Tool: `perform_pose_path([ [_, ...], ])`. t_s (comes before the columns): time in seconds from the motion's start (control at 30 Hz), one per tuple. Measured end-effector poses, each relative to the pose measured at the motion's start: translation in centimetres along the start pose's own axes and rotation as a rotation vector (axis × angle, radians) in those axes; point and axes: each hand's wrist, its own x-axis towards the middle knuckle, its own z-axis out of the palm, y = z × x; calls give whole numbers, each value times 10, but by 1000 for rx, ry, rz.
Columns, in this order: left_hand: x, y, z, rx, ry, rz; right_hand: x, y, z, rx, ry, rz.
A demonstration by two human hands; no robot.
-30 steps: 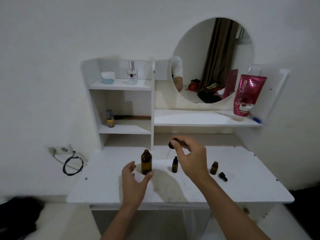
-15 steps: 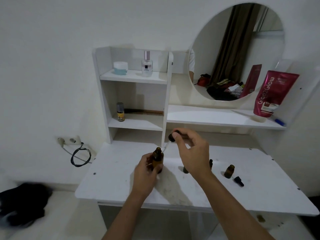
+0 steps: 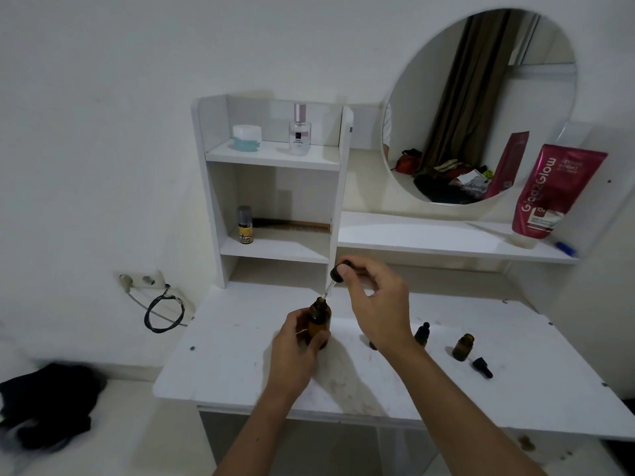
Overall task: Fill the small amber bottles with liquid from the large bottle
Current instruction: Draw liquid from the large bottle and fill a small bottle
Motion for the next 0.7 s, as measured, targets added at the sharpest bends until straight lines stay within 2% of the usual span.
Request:
perform_pose_path([
  [0.2,0,0,1,-24,0,-2,5,8,11,-5,-91,63],
  [0.43,3,-4,3,-30,9,3,-1,25,28,-132,-247,126],
  [0.7,3,-3,3,-20,7,5,-7,34,36,-170,-194,121],
])
